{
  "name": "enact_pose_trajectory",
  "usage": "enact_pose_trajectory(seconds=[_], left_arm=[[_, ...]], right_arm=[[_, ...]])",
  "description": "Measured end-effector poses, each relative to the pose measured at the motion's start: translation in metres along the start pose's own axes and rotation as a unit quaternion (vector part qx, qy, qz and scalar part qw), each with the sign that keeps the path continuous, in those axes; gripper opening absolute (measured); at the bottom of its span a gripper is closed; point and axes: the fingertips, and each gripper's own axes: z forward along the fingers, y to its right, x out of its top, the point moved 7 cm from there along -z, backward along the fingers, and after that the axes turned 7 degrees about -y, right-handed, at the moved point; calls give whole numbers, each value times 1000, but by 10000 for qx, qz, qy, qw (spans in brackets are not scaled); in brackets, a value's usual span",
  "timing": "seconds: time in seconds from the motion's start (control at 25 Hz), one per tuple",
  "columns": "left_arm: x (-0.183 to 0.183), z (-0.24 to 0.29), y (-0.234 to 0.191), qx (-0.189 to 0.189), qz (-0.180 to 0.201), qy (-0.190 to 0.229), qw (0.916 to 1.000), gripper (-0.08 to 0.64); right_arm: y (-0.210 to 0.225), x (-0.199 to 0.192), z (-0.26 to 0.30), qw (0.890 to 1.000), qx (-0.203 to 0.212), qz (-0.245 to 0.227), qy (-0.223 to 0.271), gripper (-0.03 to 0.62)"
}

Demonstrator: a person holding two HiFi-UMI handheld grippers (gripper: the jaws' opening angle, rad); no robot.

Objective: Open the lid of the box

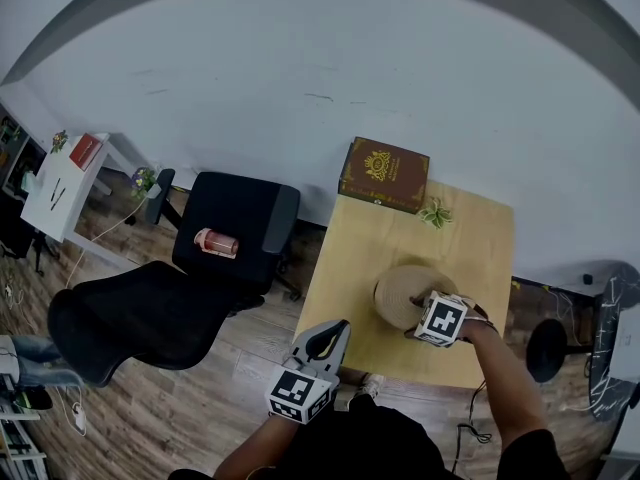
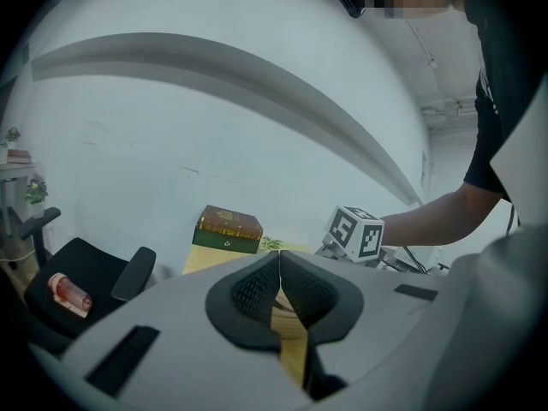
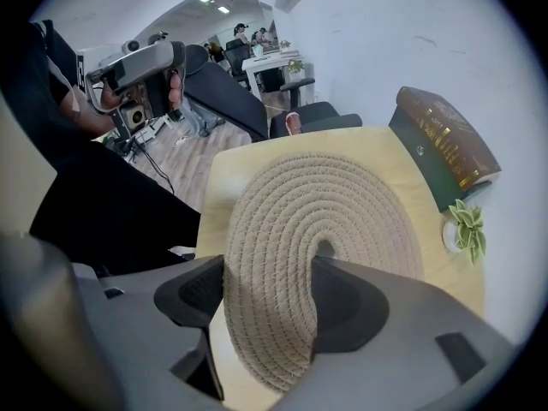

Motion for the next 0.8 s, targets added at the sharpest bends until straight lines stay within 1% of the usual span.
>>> enact_pose_trajectory(seconds=[0.12, 0.24, 0.44, 0.56, 0.8], left_arm=[[1, 2, 5, -50, 45, 8, 10000, 21], [2, 5, 10, -113, 83, 5, 9999, 21], [6, 12, 20, -303, 218, -38, 9993, 21], [8, 19, 26, -386, 265, -61, 9989, 21], [17, 36, 40, -631, 419, -106, 9971, 21]], right_arm=[[-4, -3, -5, 9999, -112, -69, 16, 327], [-11, -3, -15, 9995, -177, -215, 143, 327], [-20, -20, -29, 9991, -375, -172, 113, 327], [-23, -35, -35, 9986, -508, -85, 127, 327], [-31, -81, -53, 9968, -731, 283, 135, 325]])
